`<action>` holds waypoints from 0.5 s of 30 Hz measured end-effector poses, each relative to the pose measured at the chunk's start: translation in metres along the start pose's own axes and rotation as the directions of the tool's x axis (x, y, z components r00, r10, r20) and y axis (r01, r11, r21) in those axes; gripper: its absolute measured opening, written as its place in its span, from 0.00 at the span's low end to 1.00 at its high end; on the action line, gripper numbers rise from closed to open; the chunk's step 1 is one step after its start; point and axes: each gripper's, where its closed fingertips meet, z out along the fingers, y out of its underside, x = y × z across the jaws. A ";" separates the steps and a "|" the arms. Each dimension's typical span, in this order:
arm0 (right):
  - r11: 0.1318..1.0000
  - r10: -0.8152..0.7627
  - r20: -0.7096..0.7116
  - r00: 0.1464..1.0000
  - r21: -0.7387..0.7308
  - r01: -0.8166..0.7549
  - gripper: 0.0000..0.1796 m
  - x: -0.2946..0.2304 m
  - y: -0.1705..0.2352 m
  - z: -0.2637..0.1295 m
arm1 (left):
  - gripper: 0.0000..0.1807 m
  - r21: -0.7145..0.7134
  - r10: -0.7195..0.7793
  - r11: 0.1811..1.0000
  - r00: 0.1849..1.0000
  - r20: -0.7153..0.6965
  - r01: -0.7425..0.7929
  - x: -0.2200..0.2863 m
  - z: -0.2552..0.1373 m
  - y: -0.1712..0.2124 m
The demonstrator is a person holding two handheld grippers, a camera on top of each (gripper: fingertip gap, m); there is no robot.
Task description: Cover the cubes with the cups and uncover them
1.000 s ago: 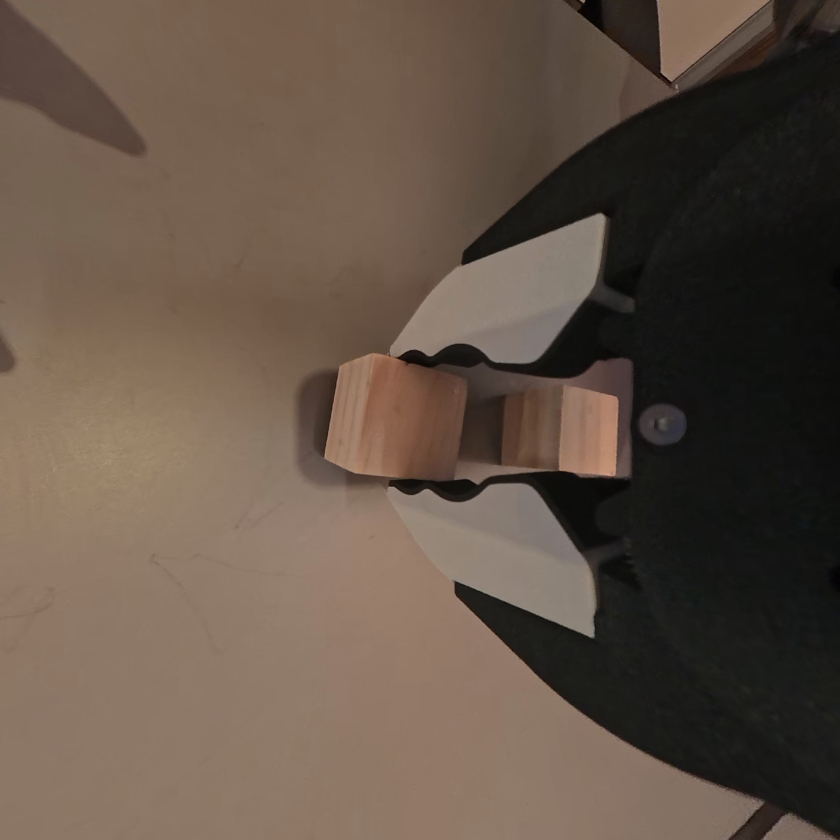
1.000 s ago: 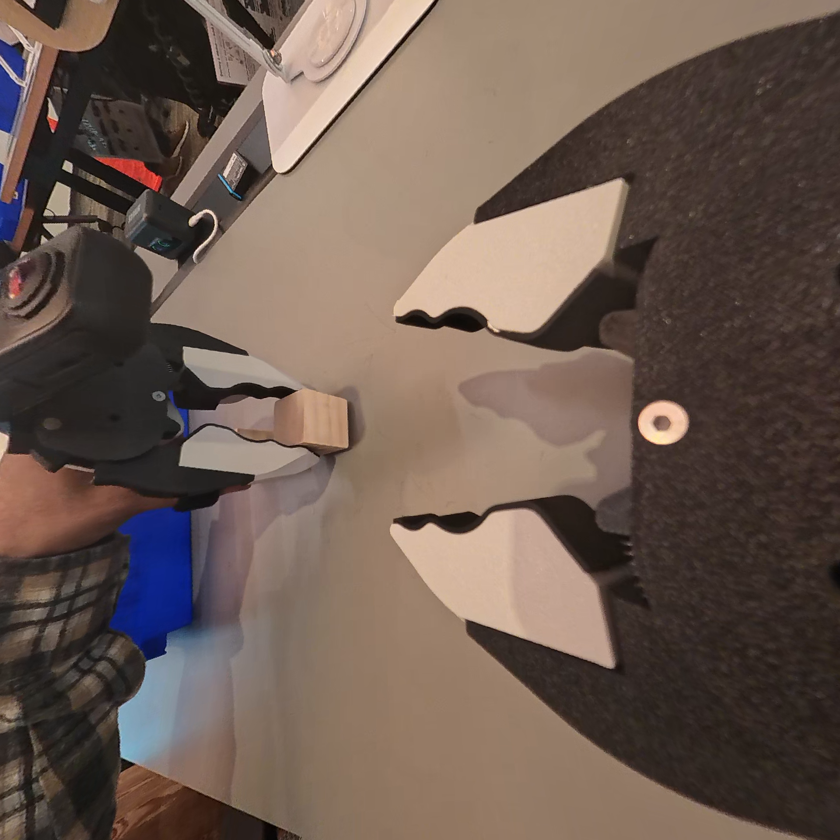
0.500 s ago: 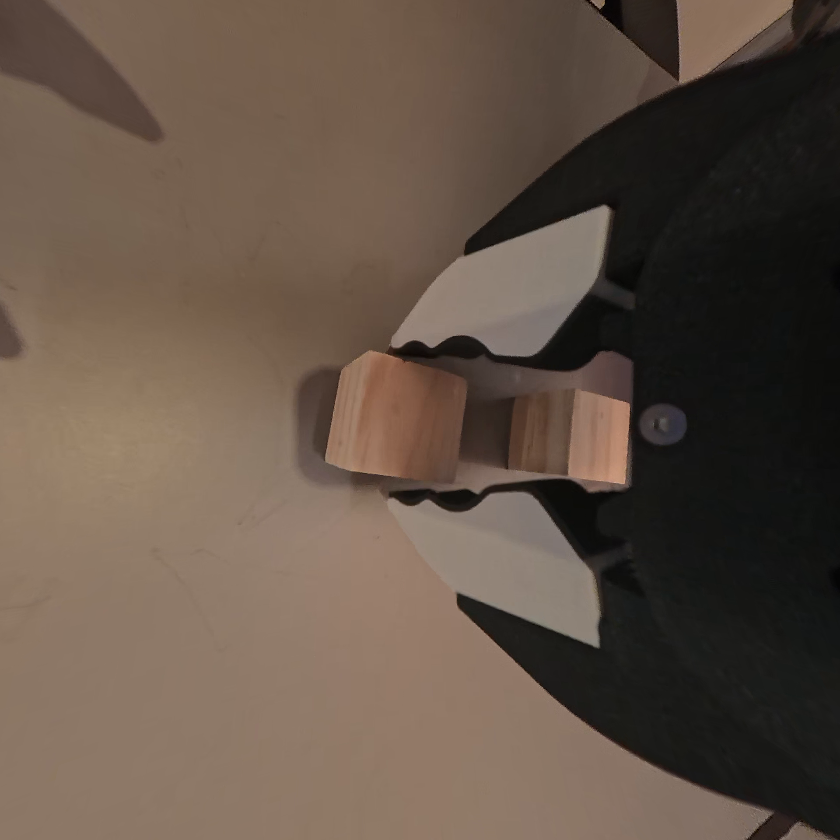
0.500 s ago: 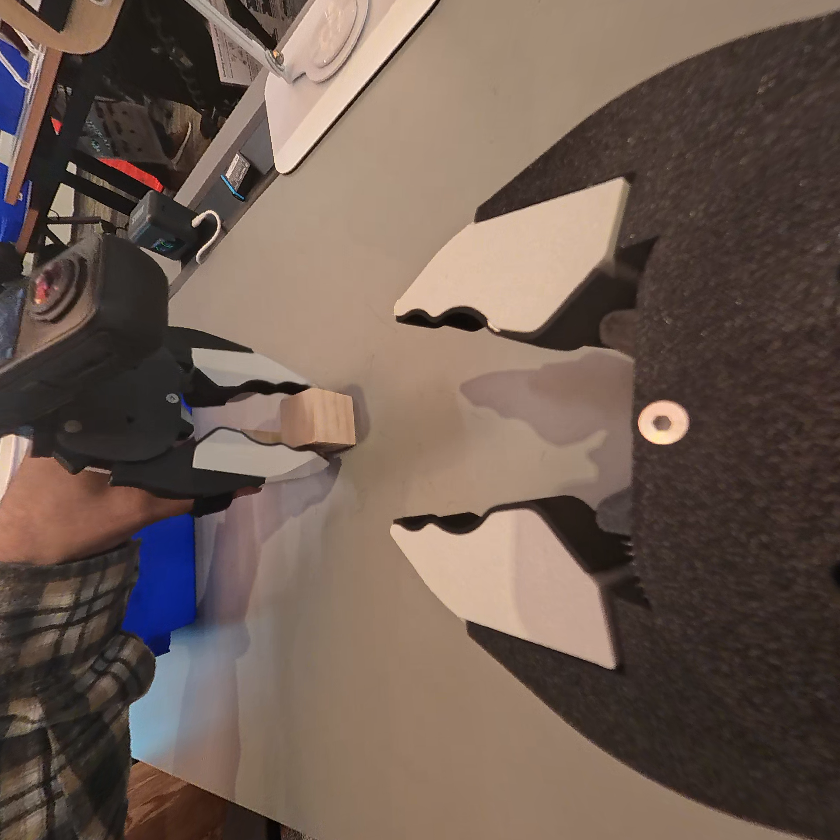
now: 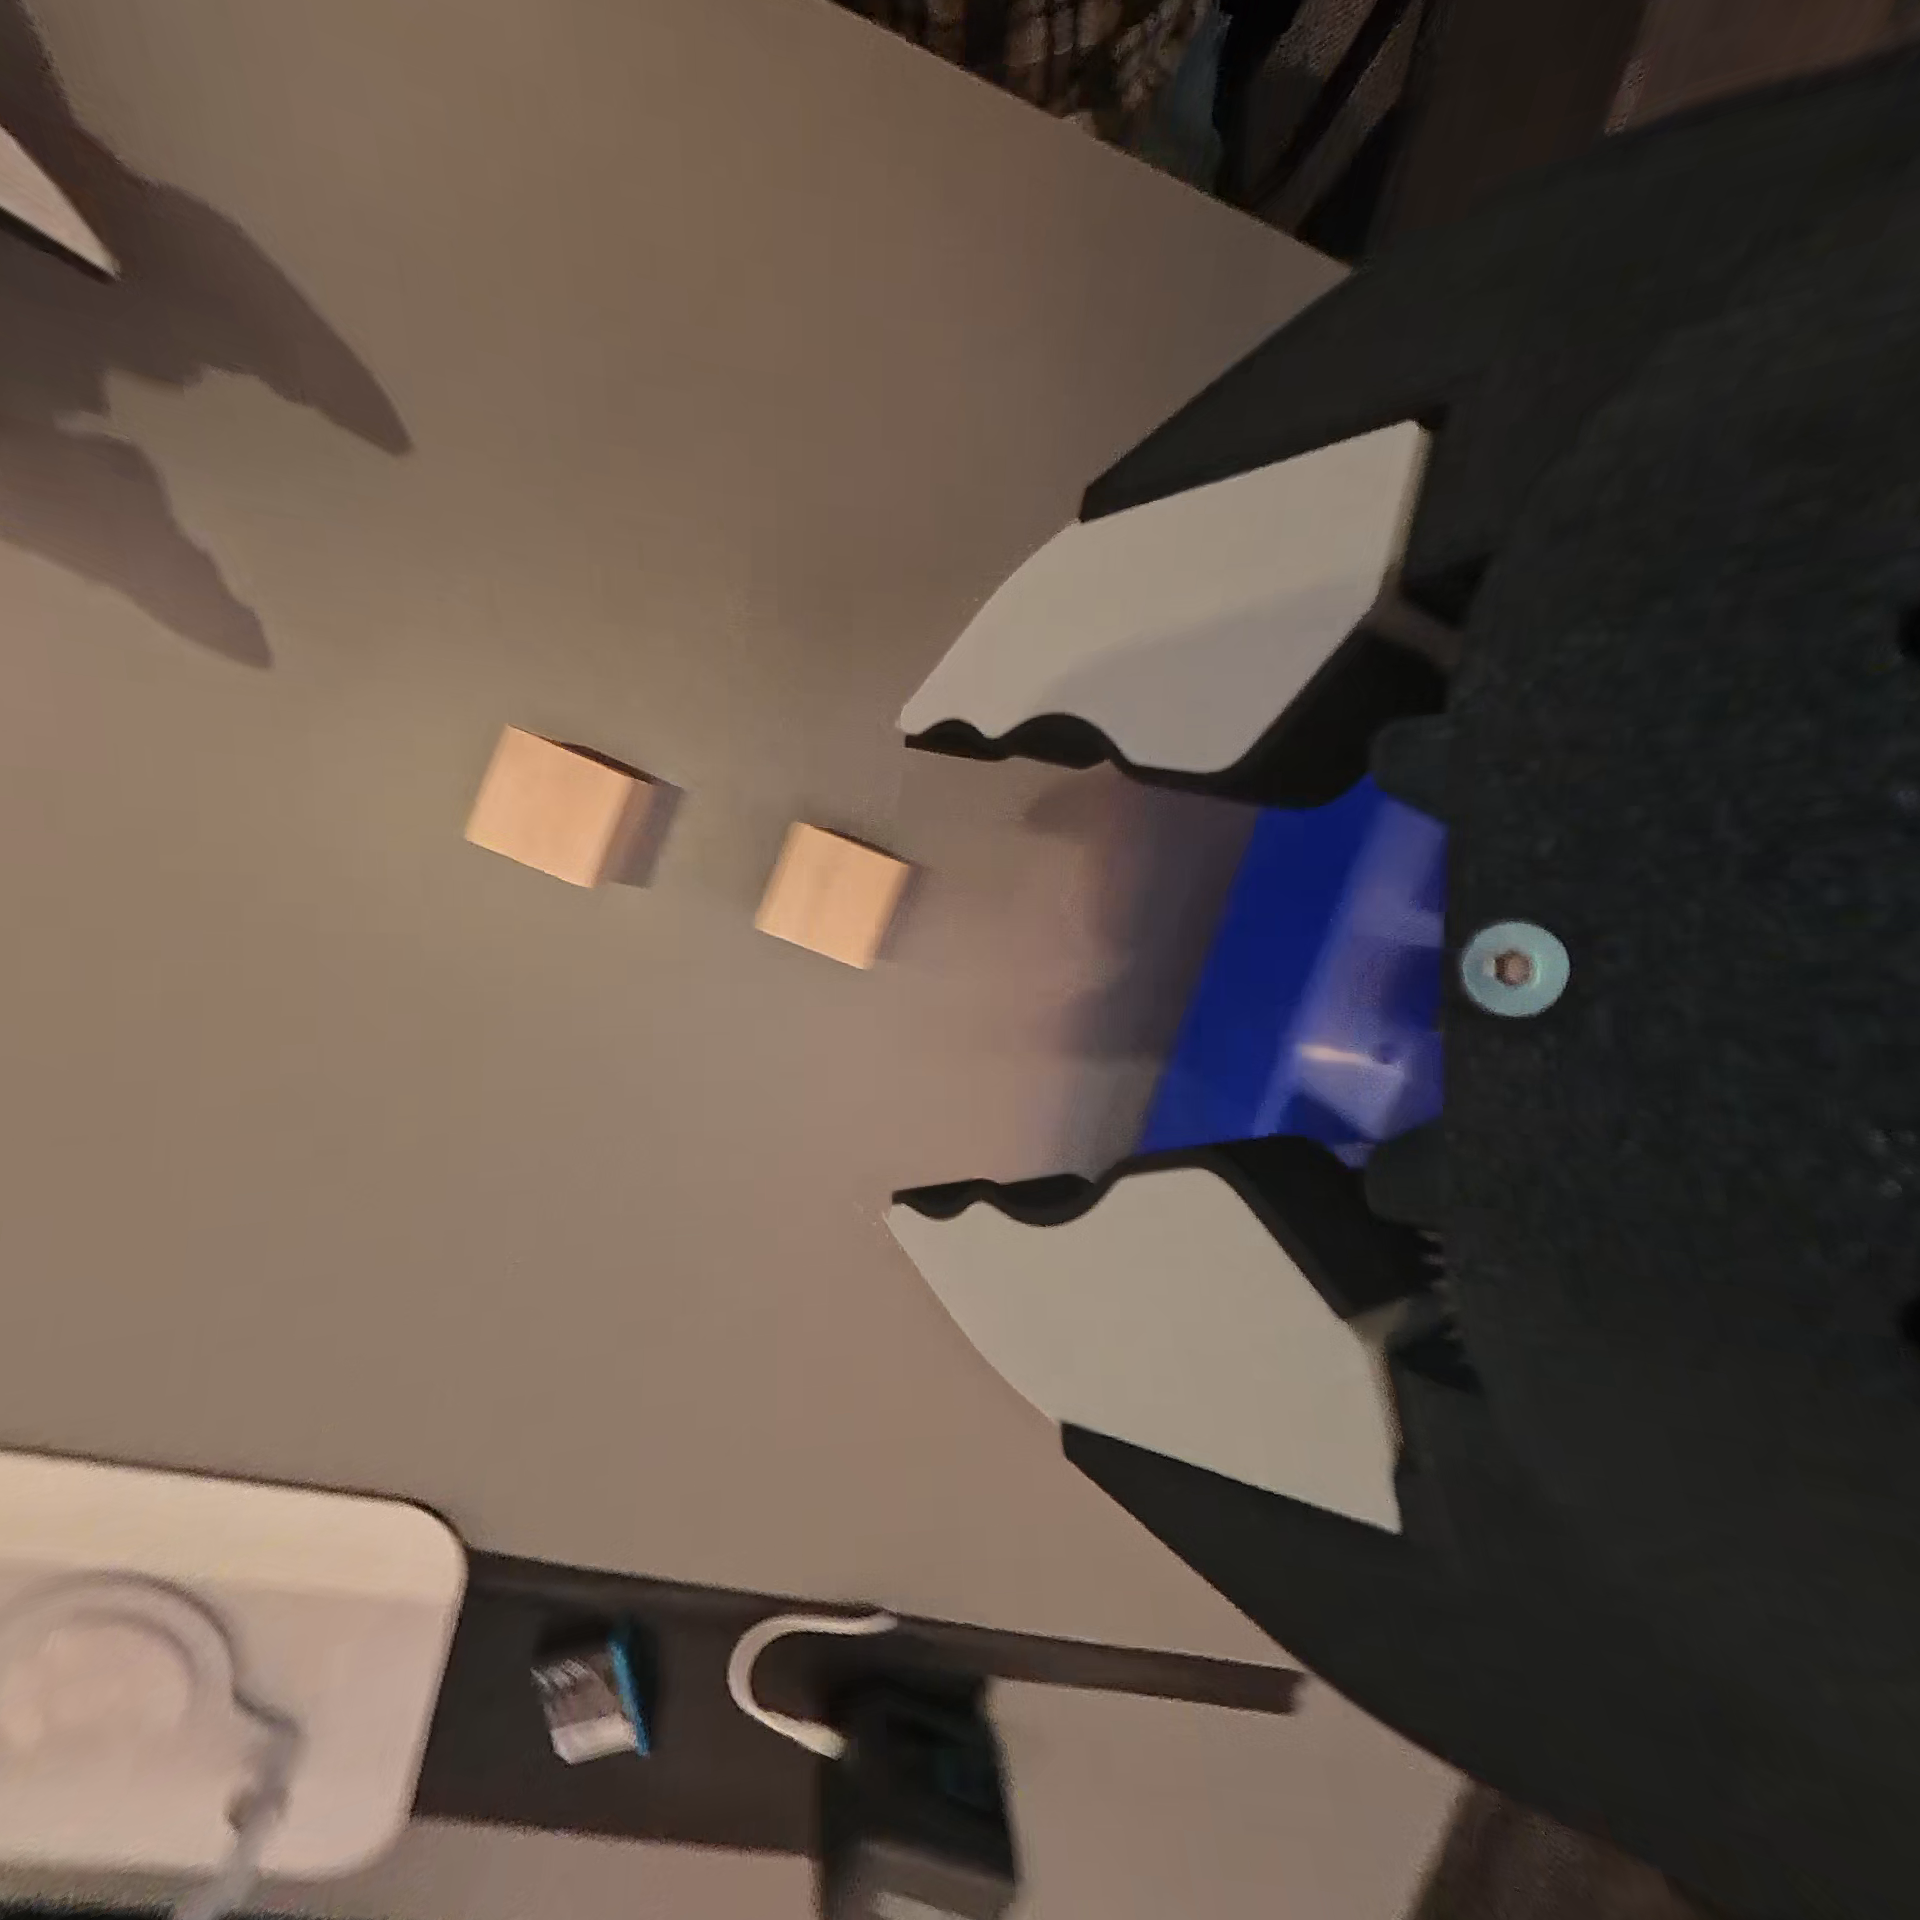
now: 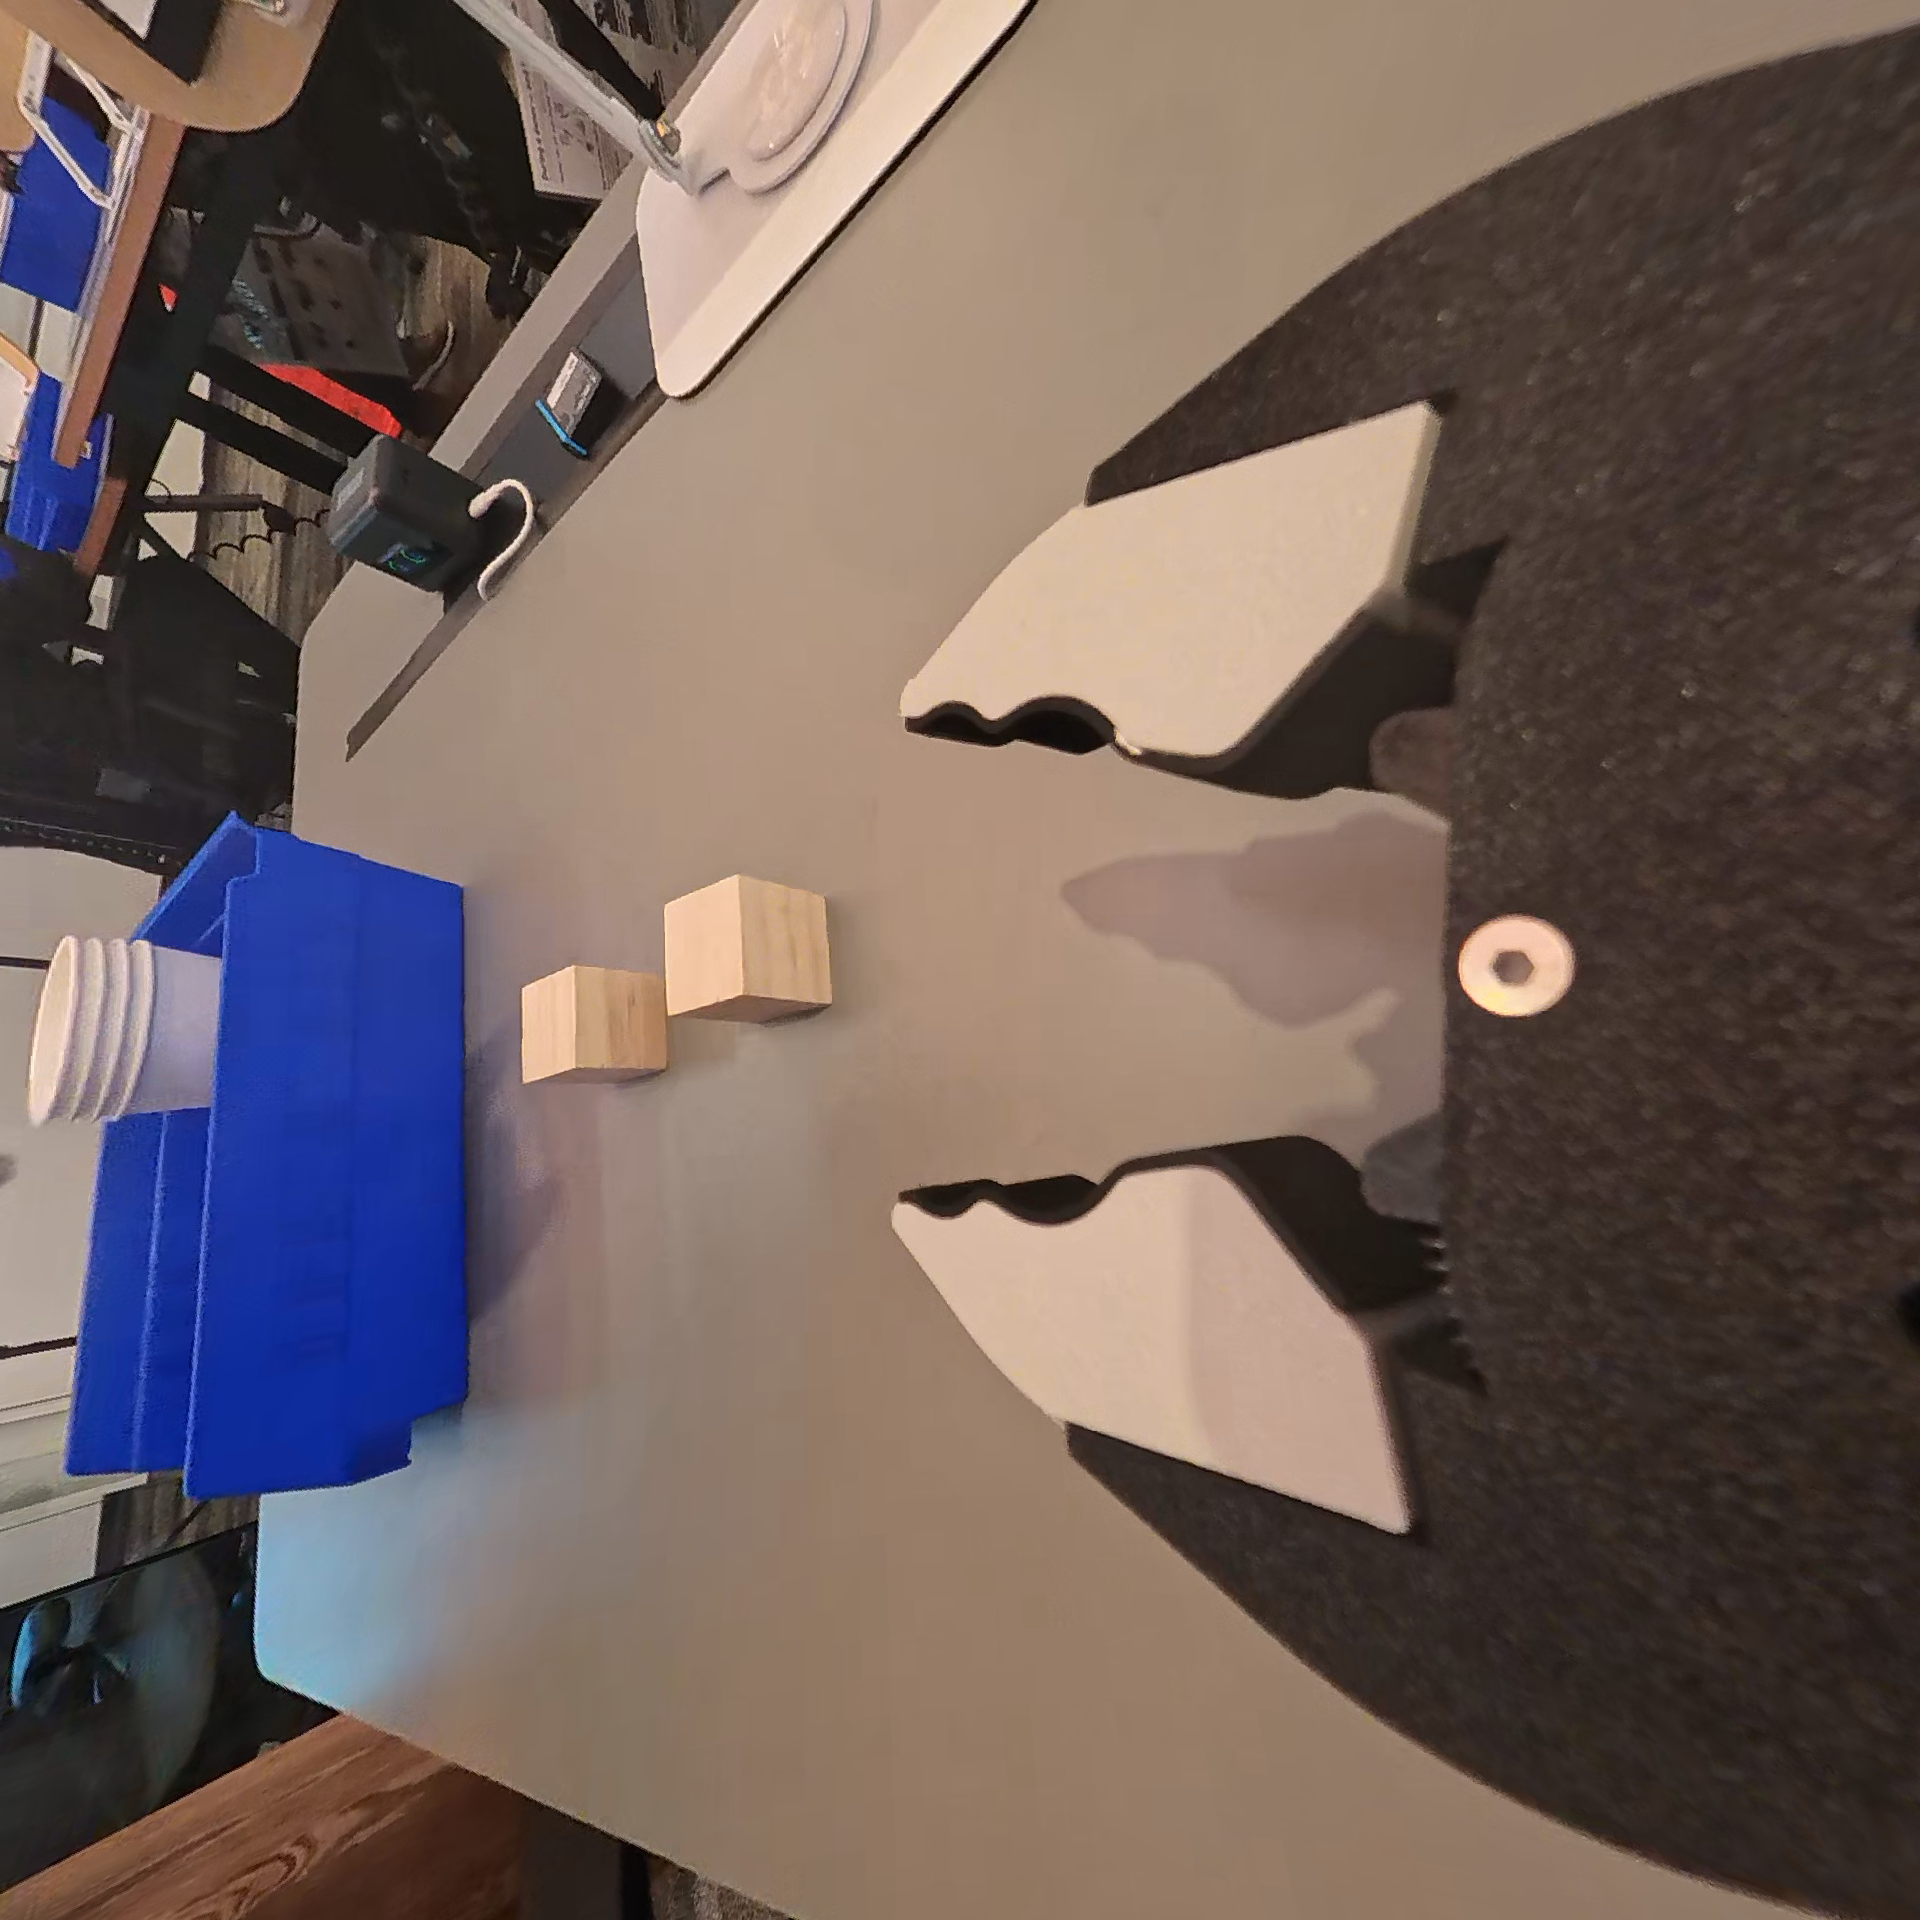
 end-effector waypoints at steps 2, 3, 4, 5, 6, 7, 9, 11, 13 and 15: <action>1.000 0.001 0.006 1.000 -0.002 -0.001 0.45 -0.001 0.000 0.001 | 0.43 -0.027 -0.040 0.999 0.998 0.049 0.042 -0.004 -0.030 0.034; 1.000 -0.002 0.007 1.000 -0.006 0.002 0.45 -0.002 0.001 0.002 | 0.42 -0.044 -0.065 0.997 0.996 0.065 0.068 -0.005 -0.042 0.053; 1.000 -0.007 0.008 1.000 -0.010 0.007 0.45 -0.003 0.001 0.002 | 0.42 -0.059 -0.089 0.994 0.993 0.077 0.093 -0.004 -0.052 0.071; 1.000 -0.010 0.008 1.000 -0.012 0.010 0.45 -0.003 0.001 0.002 | 0.41 -0.072 -0.111 0.991 0.990 0.088 0.117 -0.003 -0.060 0.089; 1.000 -0.012 0.009 1.000 -0.012 0.012 0.45 -0.003 0.000 0.002 | 0.41 -0.086 -0.131 0.986 0.987 0.098 0.140 -0.001 -0.065 0.106; 1.000 -0.013 0.010 1.000 -0.011 0.013 0.45 -0.004 0.000 0.002 | 0.40 -0.106 -0.149 0.981 0.983 0.106 0.160 0.001 -0.068 0.124; 1.000 -0.011 0.010 1.000 -0.011 0.011 0.45 -0.003 0.000 0.002 | 0.39 -0.166 -0.180 0.966 0.976 0.122 0.199 0.006 -0.067 0.160; 1.000 -0.008 0.011 1.000 -0.014 0.008 0.45 -0.003 0.001 0.003 | 0.37 -0.216 -0.212 0.947 0.969 0.128 0.235 0.010 -0.063 0.190; 1.000 -0.007 0.012 1.000 -0.019 0.007 0.45 -0.004 0.003 0.004 | 0.37 -0.240 -0.261 0.927 0.956 0.136 0.288 0.012 -0.058 0.214; 1.000 -0.003 0.015 1.000 -0.028 0.003 0.45 -0.004 0.005 0.006 | 0.36 -0.242 -0.346 0.896 0.926 0.150 0.373 0.015 -0.052 0.233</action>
